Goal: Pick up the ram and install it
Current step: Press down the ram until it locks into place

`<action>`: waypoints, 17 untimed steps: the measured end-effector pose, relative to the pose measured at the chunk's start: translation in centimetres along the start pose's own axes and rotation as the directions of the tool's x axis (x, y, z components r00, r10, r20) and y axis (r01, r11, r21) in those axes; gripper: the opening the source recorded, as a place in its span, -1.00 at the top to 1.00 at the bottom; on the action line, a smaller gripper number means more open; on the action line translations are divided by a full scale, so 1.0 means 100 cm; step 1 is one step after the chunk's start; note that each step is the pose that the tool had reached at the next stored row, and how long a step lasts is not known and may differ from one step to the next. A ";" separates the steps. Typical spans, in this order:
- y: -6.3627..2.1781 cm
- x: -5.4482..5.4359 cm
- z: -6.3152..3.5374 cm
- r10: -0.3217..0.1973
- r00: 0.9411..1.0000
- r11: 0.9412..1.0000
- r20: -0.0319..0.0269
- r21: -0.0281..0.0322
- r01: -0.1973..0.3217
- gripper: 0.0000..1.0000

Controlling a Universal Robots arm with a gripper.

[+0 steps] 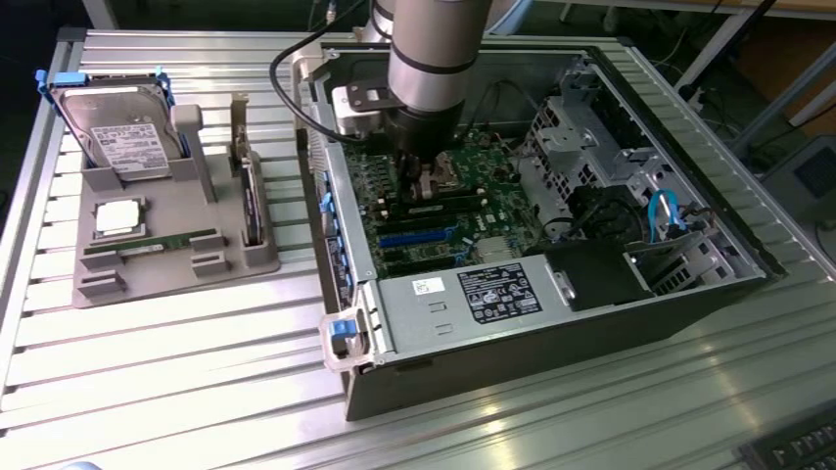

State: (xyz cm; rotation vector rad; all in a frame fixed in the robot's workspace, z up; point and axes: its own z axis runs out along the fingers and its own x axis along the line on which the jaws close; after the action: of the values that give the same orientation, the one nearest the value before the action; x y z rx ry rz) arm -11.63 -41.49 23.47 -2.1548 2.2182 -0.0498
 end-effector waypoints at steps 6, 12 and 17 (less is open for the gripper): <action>0.0003 0.000 0.0014 0.000 1.000 1.000 0.000 0.000 0.000 0.79; 0.0005 0.000 0.0039 0.000 1.000 1.000 0.000 0.001 0.000 0.79; 0.0004 0.000 0.0027 0.000 1.000 1.000 0.001 0.001 0.000 0.79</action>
State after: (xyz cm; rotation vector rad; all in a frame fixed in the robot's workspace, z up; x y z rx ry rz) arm -11.65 -41.50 23.20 -2.1534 2.2171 -0.0500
